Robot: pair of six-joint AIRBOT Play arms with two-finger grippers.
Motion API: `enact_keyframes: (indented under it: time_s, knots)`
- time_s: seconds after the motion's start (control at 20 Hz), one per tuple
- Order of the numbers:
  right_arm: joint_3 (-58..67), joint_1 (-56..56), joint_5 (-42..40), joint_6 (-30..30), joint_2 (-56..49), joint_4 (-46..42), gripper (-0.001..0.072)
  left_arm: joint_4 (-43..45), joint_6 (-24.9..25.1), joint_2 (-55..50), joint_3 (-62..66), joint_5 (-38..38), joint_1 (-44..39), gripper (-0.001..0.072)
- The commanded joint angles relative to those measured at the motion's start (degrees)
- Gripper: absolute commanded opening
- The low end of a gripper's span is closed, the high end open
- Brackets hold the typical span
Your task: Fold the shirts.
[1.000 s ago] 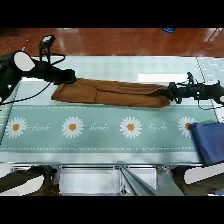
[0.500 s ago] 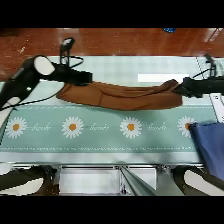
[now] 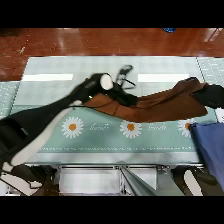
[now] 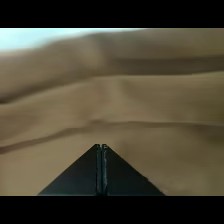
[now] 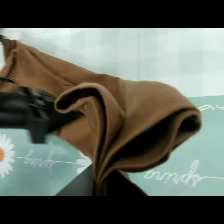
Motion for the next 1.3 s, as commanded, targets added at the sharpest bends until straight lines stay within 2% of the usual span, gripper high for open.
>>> enact_keyframes:
  time_s: [0.0,0.15,0.3,0.45,0.6,0.8,1.0,1.1,1.25]
  knots:
    - [-0.1,0.0,2.2,1.5,3.3,1.7,0.0018,-7.3,0.0,-5.9,4.9,-0.3,-7.5,0.0018]
    - [-0.1,0.0,2.1,1.6,3.3,1.7,0.0019,-7.3,1.7,-8.1,7.4,-1.4,-12.6,0.0018]
    - [-0.1,0.0,2.1,1.5,3.3,1.2,0.0019,-7.3,1.7,-7.9,7.6,-2.3,-12.0,0.0018]
    - [-0.1,0.0,1.8,1.6,3.3,1.5,0.0019,-7.3,1.7,-6.1,7.6,-9.7,-4.2,0.0018]
    - [-0.1,0.9,0.5,1.2,1.8,4.9,0.0019,-3.9,3.4,-1.8,7.6,-20.5,8.3,0.0018]
    - [-0.1,11.5,-9.9,1.1,-5.6,10.7,0.0019,1.4,3.5,11.0,5.6,-25.4,25.7,0.0018]
    - [2.2,27.7,-26.9,1.4,-18.2,11.9,0.0019,8.5,6.0,31.5,-5.5,-23.1,38.8,0.0018]
    - [4.7,33.7,-32.0,1.5,-26.6,12.5,0.0019,9.2,6.0,42.0,-13.6,-19.9,43.1,0.0018]
    - [10.0,40.1,-36.0,1.2,-39.9,14.3,0.0019,8.9,5.3,55.3,-25.8,-16.7,44.2,0.0018]
